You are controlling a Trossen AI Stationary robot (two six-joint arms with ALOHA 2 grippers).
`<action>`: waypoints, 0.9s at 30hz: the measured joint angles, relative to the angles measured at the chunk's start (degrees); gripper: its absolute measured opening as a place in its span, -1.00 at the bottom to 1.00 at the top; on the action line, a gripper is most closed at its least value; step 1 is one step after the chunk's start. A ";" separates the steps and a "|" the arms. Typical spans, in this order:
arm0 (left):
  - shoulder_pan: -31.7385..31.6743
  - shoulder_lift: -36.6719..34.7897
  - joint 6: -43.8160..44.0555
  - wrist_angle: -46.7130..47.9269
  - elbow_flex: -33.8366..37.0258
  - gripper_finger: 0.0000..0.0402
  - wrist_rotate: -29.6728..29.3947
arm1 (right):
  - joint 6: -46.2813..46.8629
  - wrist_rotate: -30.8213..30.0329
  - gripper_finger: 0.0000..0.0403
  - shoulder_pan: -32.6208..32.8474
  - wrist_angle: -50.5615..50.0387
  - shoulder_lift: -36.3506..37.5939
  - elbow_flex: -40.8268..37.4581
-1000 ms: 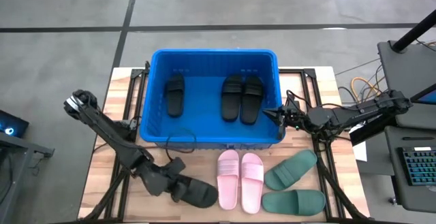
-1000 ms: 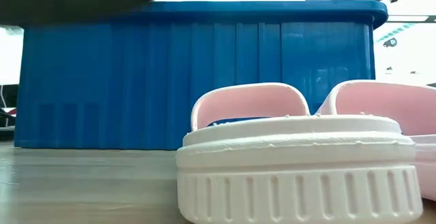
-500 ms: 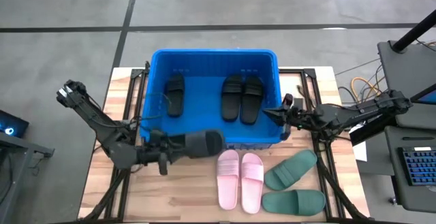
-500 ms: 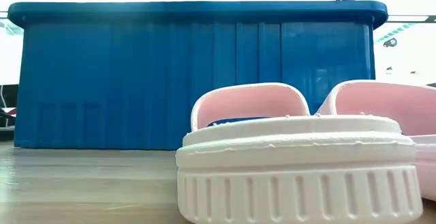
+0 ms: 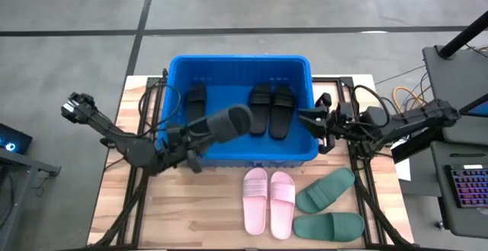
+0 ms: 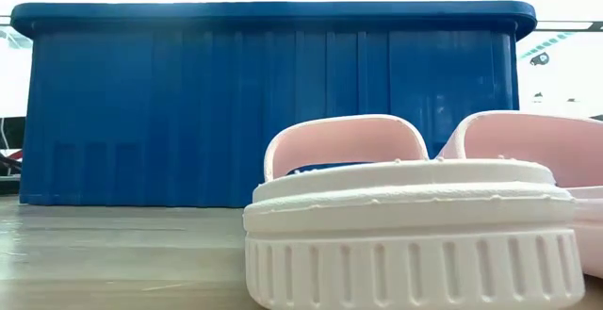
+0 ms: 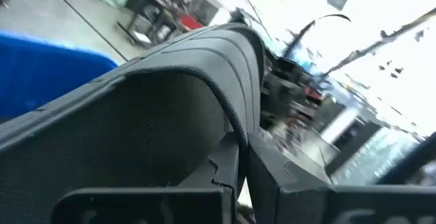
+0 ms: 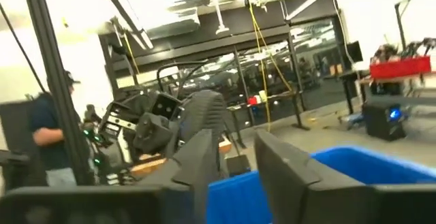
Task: Pick and place slides into bin
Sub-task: Put the black slide into the blue bin
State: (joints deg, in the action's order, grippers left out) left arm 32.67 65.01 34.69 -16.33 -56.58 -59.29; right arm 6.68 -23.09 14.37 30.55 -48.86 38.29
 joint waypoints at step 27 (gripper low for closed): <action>-5.07 7.02 -26.50 -22.18 -0.02 -1.00 2.25 | -0.29 -6.51 0.19 -3.14 -39.93 -28.31 45.30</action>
State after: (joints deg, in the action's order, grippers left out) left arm 27.59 72.03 8.19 -38.51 -56.60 -57.04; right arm 6.39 -29.61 11.23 -9.38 -77.17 83.59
